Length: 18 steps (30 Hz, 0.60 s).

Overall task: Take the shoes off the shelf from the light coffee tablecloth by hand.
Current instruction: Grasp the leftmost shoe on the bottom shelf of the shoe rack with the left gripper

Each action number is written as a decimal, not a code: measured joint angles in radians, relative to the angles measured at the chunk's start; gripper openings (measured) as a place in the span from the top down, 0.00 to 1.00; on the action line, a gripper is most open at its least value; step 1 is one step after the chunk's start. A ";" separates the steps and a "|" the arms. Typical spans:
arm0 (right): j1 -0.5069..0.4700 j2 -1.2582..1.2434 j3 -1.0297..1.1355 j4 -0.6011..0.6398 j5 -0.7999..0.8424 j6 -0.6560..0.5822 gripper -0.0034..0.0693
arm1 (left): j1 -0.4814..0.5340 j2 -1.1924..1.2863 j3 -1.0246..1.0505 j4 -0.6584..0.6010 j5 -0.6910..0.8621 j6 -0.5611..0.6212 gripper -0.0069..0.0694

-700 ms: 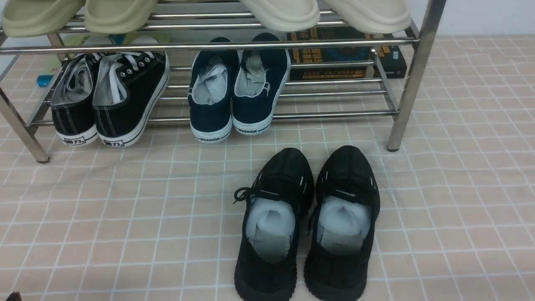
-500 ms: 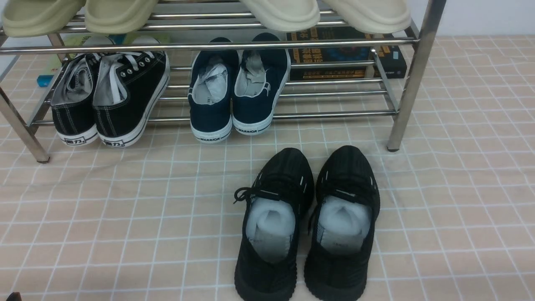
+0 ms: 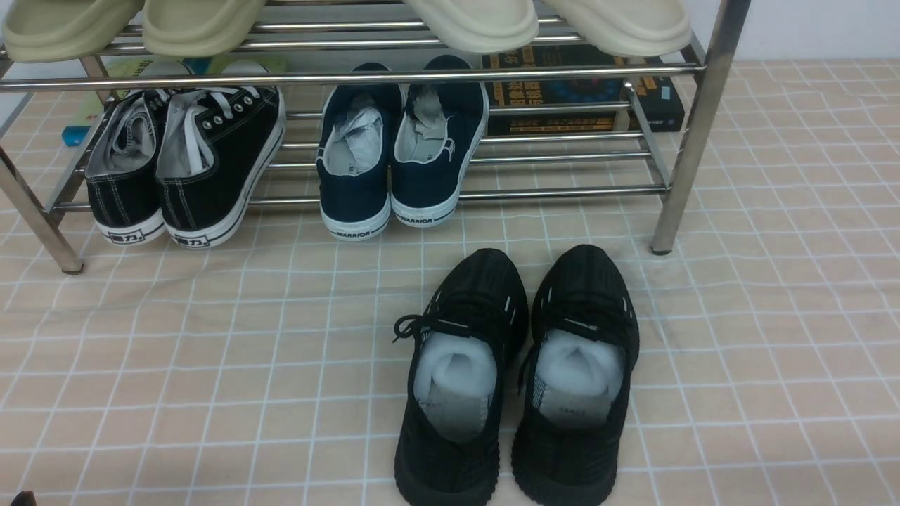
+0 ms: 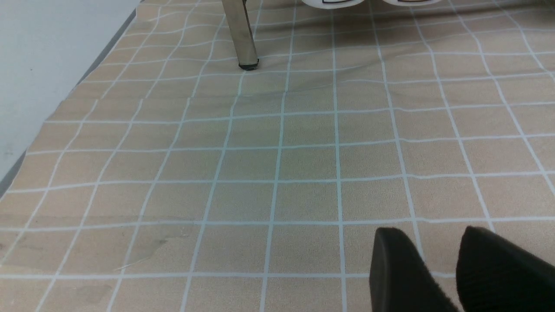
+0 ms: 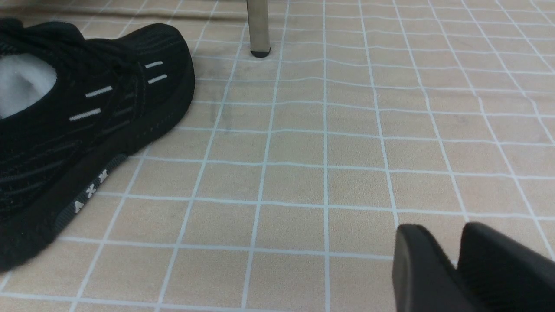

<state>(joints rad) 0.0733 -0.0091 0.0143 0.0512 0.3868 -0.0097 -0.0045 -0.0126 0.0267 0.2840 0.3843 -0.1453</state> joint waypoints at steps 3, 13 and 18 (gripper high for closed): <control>0.000 0.000 0.000 0.000 0.000 0.000 0.72 | 0.000 0.000 0.000 0.000 0.000 0.000 0.60; 0.000 0.000 0.000 0.000 0.000 0.000 0.70 | 0.000 0.000 0.000 0.000 0.000 0.000 0.60; 0.000 0.000 0.000 0.000 0.000 0.000 0.69 | 0.000 0.000 0.000 0.000 0.000 0.000 0.60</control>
<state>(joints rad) 0.0733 -0.0091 0.0143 0.0512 0.3868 -0.0097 -0.0045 -0.0126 0.0267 0.2840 0.3843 -0.1453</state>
